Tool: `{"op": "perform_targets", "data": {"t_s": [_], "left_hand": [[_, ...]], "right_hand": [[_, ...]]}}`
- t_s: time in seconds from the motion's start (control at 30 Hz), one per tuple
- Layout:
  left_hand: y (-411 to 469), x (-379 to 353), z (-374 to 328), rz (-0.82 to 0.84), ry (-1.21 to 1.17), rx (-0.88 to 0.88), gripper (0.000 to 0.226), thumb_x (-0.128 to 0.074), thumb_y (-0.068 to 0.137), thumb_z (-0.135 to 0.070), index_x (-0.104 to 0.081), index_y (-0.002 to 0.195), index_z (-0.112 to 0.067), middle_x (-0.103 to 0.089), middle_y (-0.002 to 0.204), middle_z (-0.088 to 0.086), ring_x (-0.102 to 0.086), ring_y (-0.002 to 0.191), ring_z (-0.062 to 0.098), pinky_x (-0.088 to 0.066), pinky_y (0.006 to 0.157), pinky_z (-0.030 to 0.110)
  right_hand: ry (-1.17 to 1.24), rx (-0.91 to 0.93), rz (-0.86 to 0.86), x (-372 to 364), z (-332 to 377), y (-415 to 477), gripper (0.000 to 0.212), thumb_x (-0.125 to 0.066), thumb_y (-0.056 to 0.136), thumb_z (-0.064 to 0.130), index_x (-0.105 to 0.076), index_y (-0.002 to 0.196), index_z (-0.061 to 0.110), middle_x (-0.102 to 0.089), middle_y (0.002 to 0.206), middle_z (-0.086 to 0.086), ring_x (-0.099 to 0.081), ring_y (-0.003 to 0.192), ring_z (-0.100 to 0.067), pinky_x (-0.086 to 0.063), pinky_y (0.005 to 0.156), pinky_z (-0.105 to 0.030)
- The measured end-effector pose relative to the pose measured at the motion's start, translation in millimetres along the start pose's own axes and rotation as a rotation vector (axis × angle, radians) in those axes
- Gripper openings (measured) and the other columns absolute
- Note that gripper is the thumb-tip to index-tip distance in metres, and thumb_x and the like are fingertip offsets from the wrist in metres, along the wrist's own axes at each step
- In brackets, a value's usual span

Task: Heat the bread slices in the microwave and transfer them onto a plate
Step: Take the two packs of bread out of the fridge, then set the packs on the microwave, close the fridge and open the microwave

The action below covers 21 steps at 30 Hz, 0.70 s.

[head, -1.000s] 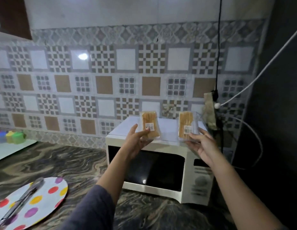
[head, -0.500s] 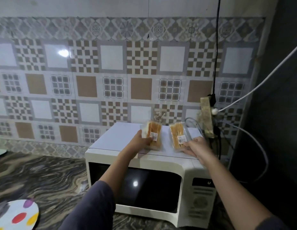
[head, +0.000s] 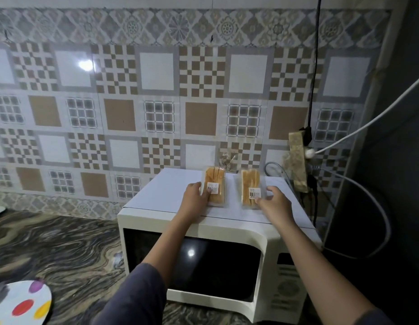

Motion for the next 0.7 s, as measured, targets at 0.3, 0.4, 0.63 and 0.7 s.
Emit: {"op": "perform_targets", "data": {"t_s": [0.3, 0.4, 0.63, 0.7], "left_hand": [[-18.8, 2.5, -10.4, -0.064, -0.035, -0.034, 0.027, -0.040, 0.096, -0.014, -0.055, 0.110, 0.002, -0.050, 0.126, 0.018, -0.049, 0.112, 0.029, -0.033, 0.085, 0.025], [-30.7, 7.5, -15.0, -0.087, -0.091, -0.063, 0.032, -0.038, 0.097, -0.011, -0.048, 0.124, 0.002, -0.045, 0.135, 0.015, -0.042, 0.124, 0.026, -0.031, 0.096, 0.025], [-45.7, 21.7, -6.8, -0.004, -0.149, -0.124, 0.043, -0.043, 0.095, -0.010, -0.038, 0.138, -0.003, -0.038, 0.145, 0.011, -0.035, 0.134, 0.024, -0.026, 0.111, 0.031], [-54.3, 28.3, -5.7, 0.054, -0.161, -0.159, 0.047, -0.043, 0.092, -0.002, -0.038, 0.138, -0.005, -0.037, 0.145, 0.009, -0.034, 0.135, 0.022, -0.025, 0.112, 0.031]], "right_hand": [[0.012, -0.035, 0.053, 6.0, 8.7, -11.0, 0.027, -0.053, 0.088, 0.017, -0.059, 0.114, 0.011, -0.062, 0.114, -0.007, -0.053, 0.090, -0.020, -0.038, 0.062, -0.028], [0.072, -0.075, 0.057, 9.9, 11.3, -20.8, 0.028, -0.054, 0.090, 0.021, -0.059, 0.116, 0.011, -0.060, 0.116, -0.005, -0.053, 0.094, -0.020, -0.043, 0.075, -0.031], [0.161, -0.174, -0.053, 16.8, 12.3, -62.4, 0.041, -0.044, 0.090, 0.003, -0.050, 0.130, 0.010, -0.052, 0.133, -0.009, -0.052, 0.109, -0.021, -0.043, 0.088, -0.032], [0.189, -0.202, -0.103, 18.4, 13.5, -79.9, 0.042, -0.045, 0.090, 0.003, -0.050, 0.131, 0.010, -0.053, 0.133, -0.008, -0.052, 0.117, -0.022, -0.043, 0.090, -0.031]]}}
Point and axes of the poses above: each hand's wrist, its own y-axis towards the middle knuckle, its own x-axis out of the back of the hand, z = x × y, the point moved 2 cm from there along y, towards the middle knuckle
